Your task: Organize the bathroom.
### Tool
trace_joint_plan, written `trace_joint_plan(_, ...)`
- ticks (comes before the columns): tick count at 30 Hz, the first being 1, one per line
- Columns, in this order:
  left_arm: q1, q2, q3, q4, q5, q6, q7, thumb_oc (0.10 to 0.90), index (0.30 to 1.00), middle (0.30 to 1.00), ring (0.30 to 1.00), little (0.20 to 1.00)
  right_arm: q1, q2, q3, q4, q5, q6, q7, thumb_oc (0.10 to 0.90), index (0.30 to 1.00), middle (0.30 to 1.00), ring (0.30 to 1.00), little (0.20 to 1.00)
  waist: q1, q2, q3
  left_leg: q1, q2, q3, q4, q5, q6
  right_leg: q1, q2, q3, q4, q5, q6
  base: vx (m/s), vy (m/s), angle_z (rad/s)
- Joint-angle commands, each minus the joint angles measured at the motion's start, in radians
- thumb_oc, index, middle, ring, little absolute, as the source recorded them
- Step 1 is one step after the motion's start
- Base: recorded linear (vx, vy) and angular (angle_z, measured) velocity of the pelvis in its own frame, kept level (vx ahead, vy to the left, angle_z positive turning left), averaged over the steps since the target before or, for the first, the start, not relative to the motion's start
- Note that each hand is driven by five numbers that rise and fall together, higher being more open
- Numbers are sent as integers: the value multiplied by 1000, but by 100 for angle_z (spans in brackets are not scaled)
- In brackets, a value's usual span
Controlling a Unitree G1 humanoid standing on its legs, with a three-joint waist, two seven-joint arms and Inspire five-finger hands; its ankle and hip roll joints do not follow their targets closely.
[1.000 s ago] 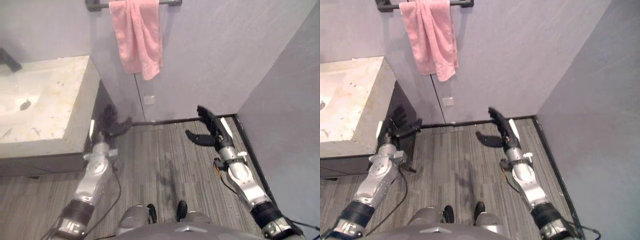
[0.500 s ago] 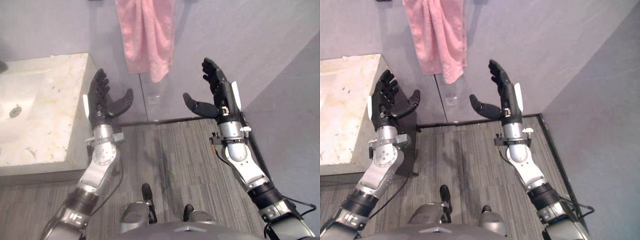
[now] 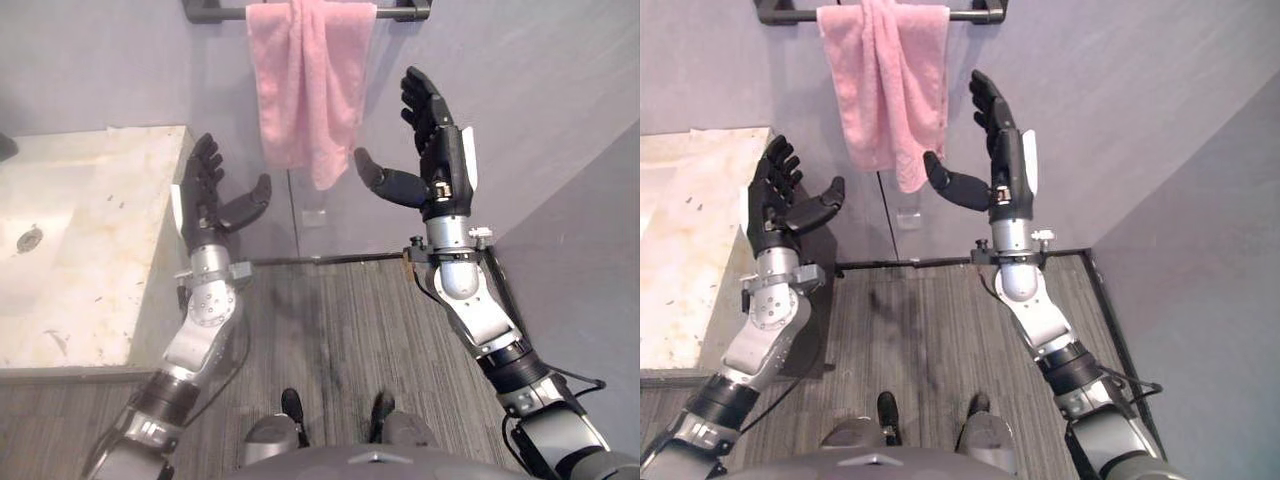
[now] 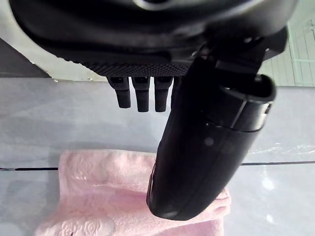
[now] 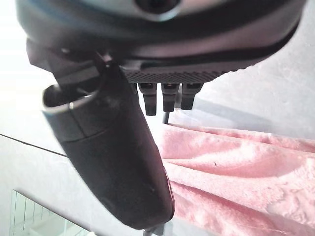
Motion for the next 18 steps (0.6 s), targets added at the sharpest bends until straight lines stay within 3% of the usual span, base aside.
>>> trace_joint_plan(1,-39,6,-35,-98,65,-93,5,800,900,900,900,900,-98,-30,-16,-48,66,-45,4,800,900,900,900,900,6,-8,-149,-34,-48,-49,-4,-42,-30,14,66,14,59,-37,7,92,-176,63)
trace_joint_plan(8,-34,6,-64,-107,73,-84,27,800,900,900,900,900,-204,-16,-23,32,109,6,-12,800,900,900,900,900,25,-29,-161,-33,-37,-51,41,-60,-49,54,96,25,6,-41,-26,116,-147,16)
trace_joint_plan(9,-35,9,-55,-110,82,-92,25,800,900,900,900,900,-222,-24,-34,42,116,24,1,800,900,900,900,900,31,-51,-150,-94,-45,-37,192,-90,-63,61,88,37,9,-45,-44,57,-126,13)
trace_joint_plan(10,-35,11,-53,-113,85,-94,26,800,900,900,900,900,-224,-25,-37,43,115,27,3,800,900,900,900,900,32,-54,-149,-114,-44,-39,223,-96,-65,60,88,38,10,-45,-46,48,-141,13)
trace_joint_plan(11,-36,17,-43,-123,93,-105,38,800,900,900,900,900,-233,-40,-43,46,93,40,9,800,900,900,900,900,38,-69,-133,-180,-49,-42,367,-97,-73,62,86,47,23,-53,-67,26,-85,16)
trace_joint_plan(13,-39,17,-18,-136,71,-99,31,800,900,900,900,900,-232,-57,-49,43,108,59,5,800,900,900,900,900,46,-77,-116,-245,-47,-73,498,-106,-78,59,86,46,41,-61,-82,81,-45,46)
trace_joint_plan(15,-41,14,-2,-129,65,-107,23,800,900,900,900,900,-237,-48,-48,51,119,60,-9,800,900,900,900,900,48,-73,-111,-248,-30,-85,446,-92,-81,66,93,51,42,-64,-78,155,56,36)
trace_joint_plan(17,-43,11,17,-112,79,-121,-23,800,900,900,900,900,-236,-21,-38,58,92,60,-13,800,900,900,900,900,43,-57,-123,-163,34,-82,196,-43,-82,87,92,50,14,-64,-60,279,182,6)
trace_joint_plan(18,-44,12,16,-111,85,-121,-25,800,900,900,900,900,-234,-22,-37,55,91,61,-14,800,900,900,900,900,43,-55,-124,-155,42,-84,165,-29,-86,91,91,46,10,-64,-58,247,203,3)
